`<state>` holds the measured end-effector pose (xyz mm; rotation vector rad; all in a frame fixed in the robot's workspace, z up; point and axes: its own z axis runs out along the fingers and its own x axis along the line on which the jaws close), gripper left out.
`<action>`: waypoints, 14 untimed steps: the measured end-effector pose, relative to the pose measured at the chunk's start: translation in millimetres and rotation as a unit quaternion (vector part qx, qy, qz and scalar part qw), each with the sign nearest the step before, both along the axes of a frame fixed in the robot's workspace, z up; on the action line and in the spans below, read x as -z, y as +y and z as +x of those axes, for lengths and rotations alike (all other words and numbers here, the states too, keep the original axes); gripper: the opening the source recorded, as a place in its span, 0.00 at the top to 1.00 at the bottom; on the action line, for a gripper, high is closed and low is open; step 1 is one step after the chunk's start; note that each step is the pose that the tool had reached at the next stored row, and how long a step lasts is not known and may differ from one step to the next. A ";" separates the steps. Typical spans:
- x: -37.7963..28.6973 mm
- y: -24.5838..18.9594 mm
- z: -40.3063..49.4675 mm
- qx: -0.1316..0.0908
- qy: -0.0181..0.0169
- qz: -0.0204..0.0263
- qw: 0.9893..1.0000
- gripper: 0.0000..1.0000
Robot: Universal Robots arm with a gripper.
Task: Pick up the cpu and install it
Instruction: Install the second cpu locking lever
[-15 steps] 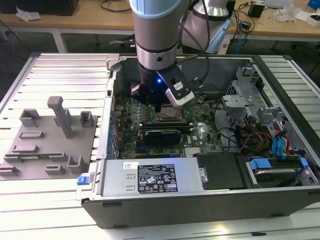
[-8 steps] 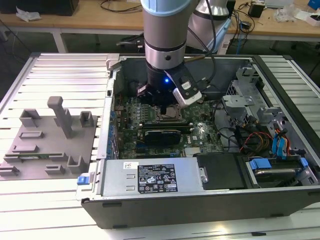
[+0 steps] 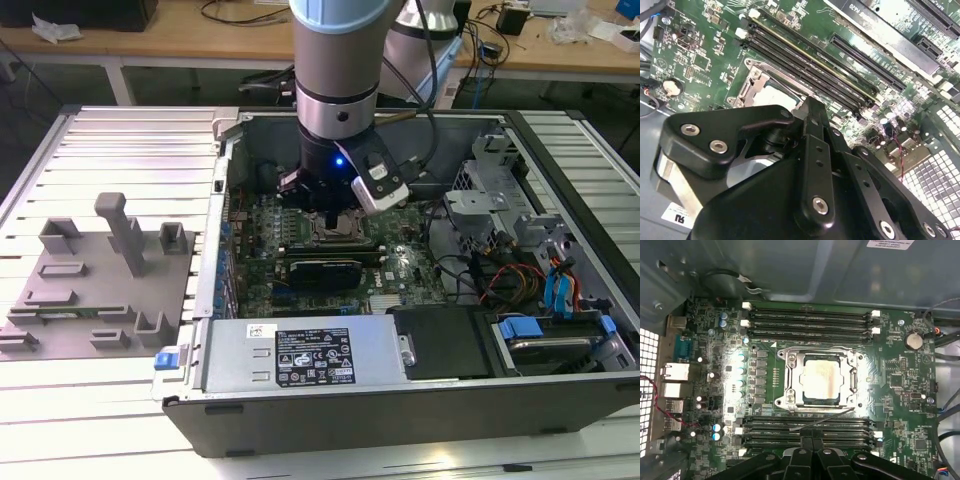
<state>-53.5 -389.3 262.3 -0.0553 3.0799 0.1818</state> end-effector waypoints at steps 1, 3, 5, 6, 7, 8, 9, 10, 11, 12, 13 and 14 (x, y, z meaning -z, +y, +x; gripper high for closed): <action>0.0 0.0 0.4 0.000 0.010 0.000 1.000 0.89; 0.1 -0.1 1.0 0.000 0.026 0.000 1.000 0.89; 0.1 -0.1 1.0 0.000 0.026 0.000 1.000 0.89; 0.1 -0.1 1.0 0.000 0.026 0.000 1.000 0.89; 0.2 -0.1 1.2 0.000 0.026 0.000 1.000 0.89; 0.5 -0.1 2.1 0.000 0.027 0.000 1.000 0.89; 1.1 -0.1 5.2 0.000 0.030 0.000 1.000 0.89; 2.2 -0.1 6.6 0.000 0.031 0.000 1.000 0.89; 4.8 -0.1 6.7 0.000 0.031 0.000 1.000 0.89; 6.7 -0.1 6.8 0.000 0.032 0.000 0.999 0.89; 9.7 0.2 7.4 0.000 0.036 0.000 0.999 0.89; 14.2 2.9 9.3 0.000 0.038 0.003 0.999 0.89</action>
